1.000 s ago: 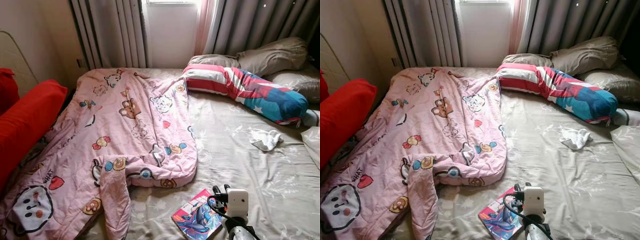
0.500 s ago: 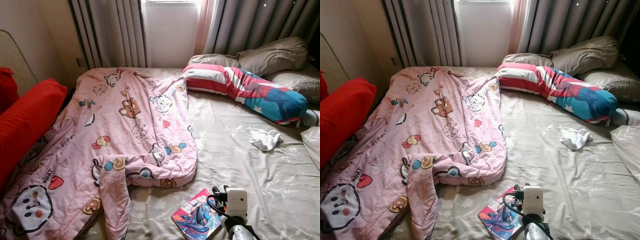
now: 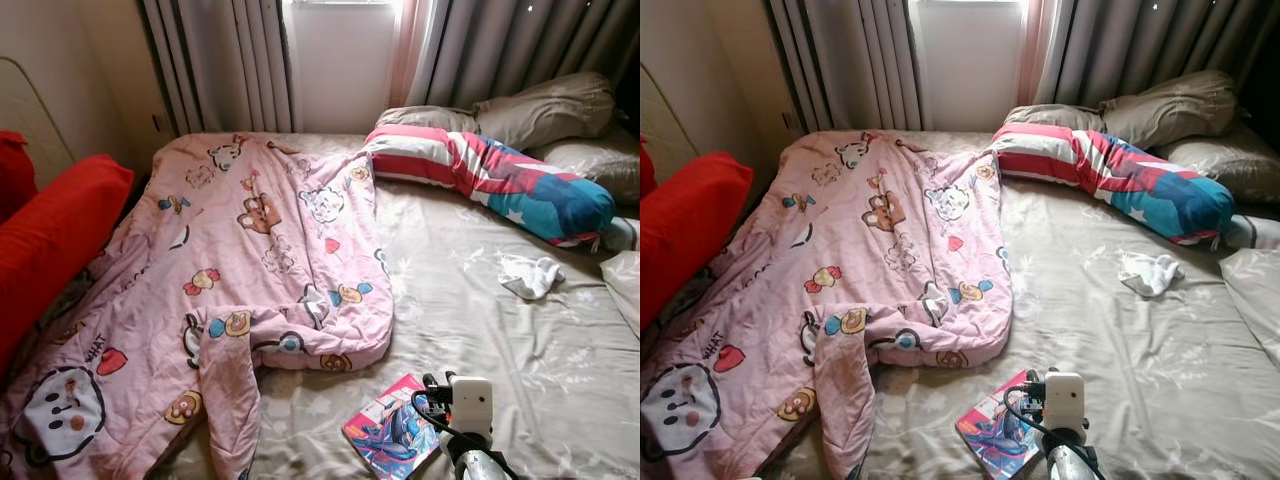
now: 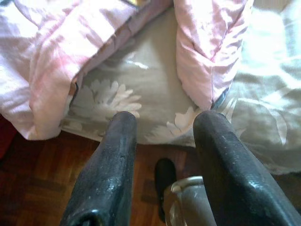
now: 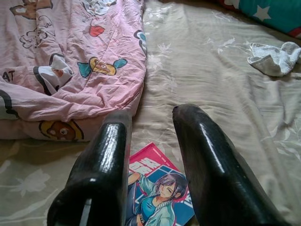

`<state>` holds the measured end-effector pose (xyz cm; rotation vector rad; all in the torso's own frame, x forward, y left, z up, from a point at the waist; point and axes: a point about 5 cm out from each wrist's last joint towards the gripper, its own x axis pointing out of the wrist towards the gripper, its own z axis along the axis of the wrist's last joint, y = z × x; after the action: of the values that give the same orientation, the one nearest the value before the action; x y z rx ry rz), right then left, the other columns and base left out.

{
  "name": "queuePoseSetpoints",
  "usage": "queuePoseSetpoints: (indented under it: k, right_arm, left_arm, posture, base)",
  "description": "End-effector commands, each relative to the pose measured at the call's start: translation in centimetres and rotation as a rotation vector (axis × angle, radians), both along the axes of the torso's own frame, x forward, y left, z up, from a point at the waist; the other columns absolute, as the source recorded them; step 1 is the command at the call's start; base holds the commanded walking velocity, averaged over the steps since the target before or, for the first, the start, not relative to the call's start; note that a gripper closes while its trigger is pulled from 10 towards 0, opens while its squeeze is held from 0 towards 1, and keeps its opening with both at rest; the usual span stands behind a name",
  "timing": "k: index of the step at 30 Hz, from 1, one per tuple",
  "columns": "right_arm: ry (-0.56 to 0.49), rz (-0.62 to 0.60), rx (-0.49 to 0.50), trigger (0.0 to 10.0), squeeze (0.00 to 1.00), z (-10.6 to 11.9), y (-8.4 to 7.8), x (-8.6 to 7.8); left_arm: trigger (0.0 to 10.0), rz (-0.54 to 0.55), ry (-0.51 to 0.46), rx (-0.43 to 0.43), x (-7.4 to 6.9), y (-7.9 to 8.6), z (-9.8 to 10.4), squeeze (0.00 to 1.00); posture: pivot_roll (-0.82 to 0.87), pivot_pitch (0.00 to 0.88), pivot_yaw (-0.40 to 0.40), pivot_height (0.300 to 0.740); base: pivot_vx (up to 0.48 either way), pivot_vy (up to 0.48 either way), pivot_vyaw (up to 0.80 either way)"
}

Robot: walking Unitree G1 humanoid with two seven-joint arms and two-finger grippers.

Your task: Clean up the room

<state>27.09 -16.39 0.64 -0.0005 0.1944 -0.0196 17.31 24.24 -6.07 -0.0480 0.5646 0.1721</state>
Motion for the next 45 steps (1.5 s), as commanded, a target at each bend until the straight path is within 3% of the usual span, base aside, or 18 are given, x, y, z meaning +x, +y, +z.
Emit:
queuePoseSetpoints:
  k: [1, 4, 5, 6, 7, 9, 11, 14, 27, 38, 45]
  right_arm:
    - [0.01, 0.002, 0.006, 10.0, 0.0, -0.3, 0.1, -0.4]
    - [0.012, 0.004, 0.006, 10.0, 0.0, -0.3, 0.1, -0.4]
    - [0.014, 0.006, 0.007, 10.0, 0.0, -0.3, 0.1, -0.4]
    - [0.016, 0.007, 0.007, 10.0, 0.0, -0.4, 0.1, -0.4]
    - [0.016, 0.007, 0.007, 10.0, 0.0, -0.4, 0.1, -0.4]
    - [0.017, 0.01, 0.007, 10.0, 0.0, -0.4, 0.2, -0.4]
    - [0.018, 0.012, 0.007, 10.0, 0.0, -0.4, 0.2, -0.4]
    - [0.017, 0.015, 0.007, 10.0, 0.0, -0.4, 0.2, -0.4]
    - [0.032, 0.018, 0.011, 10.0, 0.0, -0.5, 0.3, -0.3]
    - [0.033, 0.024, 0.009, 10.0, 0.0, -0.5, 0.5, -0.3]
    - [0.024, 0.021, 0.005, 10.0, 0.0, -0.5, 0.4, -0.4]
  left_arm:
    - [10.0, 0.019, 0.009, 0.005, -0.8, 0.2, -0.3, 0.0]
    - [10.0, 0.022, -0.008, 0.011, -0.8, 0.3, -0.1, 0.0]
    - [10.0, -0.012, -0.197, 0.065, 2.9, 0.3, 2.8, 0.0]
    - [10.0, -0.038, -0.352, 0.103, 5.4, 0.0, 5.7, 0.0]
    - [10.0, -0.038, -0.352, 0.103, 5.4, 0.0, 5.7, 0.0]
    - [10.0, -0.084, -0.553, 0.153, 7.9, -0.6, 9.6, 0.0]
    - [10.0, -0.107, -0.637, 0.151, 8.6, -1.3, 11.3, 0.0]
    - [10.0, -0.114, -0.682, 0.143, 8.9, -1.8, 12.3, 0.0]
    - [10.0, -0.093, -0.582, 0.1, 7.8, -1.7, 11.6, 0.0]
    - [10.0, -0.089, -0.585, 0.079, 8.7, -1.7, 12.7, 0.0]
    - [10.0, -0.085, -0.565, 0.055, 8.8, -2.0, 12.5, 0.0]
  posture:
    - [-0.02, 0.173, -0.012, 0.706]
    - [-0.02, 0.174, -0.013, 0.706]
    - [-0.02, 0.173, -0.013, 0.706]
    - [-0.02, 0.172, -0.014, 0.706]
    - [-0.02, 0.172, -0.014, 0.706]
    - [-0.02, 0.169, -0.013, 0.706]
    - [-0.02, 0.167, -0.012, 0.706]
    - [-0.02, 0.162, -0.009, 0.706]
    - [-0.03, 0.141, -0.009, 0.697]
    - [-0.02, 0.148, -0.008, 0.648]
    - [-0.02, 0.155, -0.008, 0.648]
  base:
    - [0.0, 0.0, 0.0]
    - [0.0, 0.0, 0.0]
    - [0.0, 0.0, 0.0]
    - [0.0, 0.0, 0.0]
    - [0.0, 0.0, 0.0]
    - [0.0, 0.0, 0.0]
    - [0.0, 0.0, 0.0]
    - [0.0, 0.0, 0.0]
    - [0.0, 0.0, 0.0]
    - [0.0, 0.0, 0.0]
    - [0.0, 0.0, 0.0]
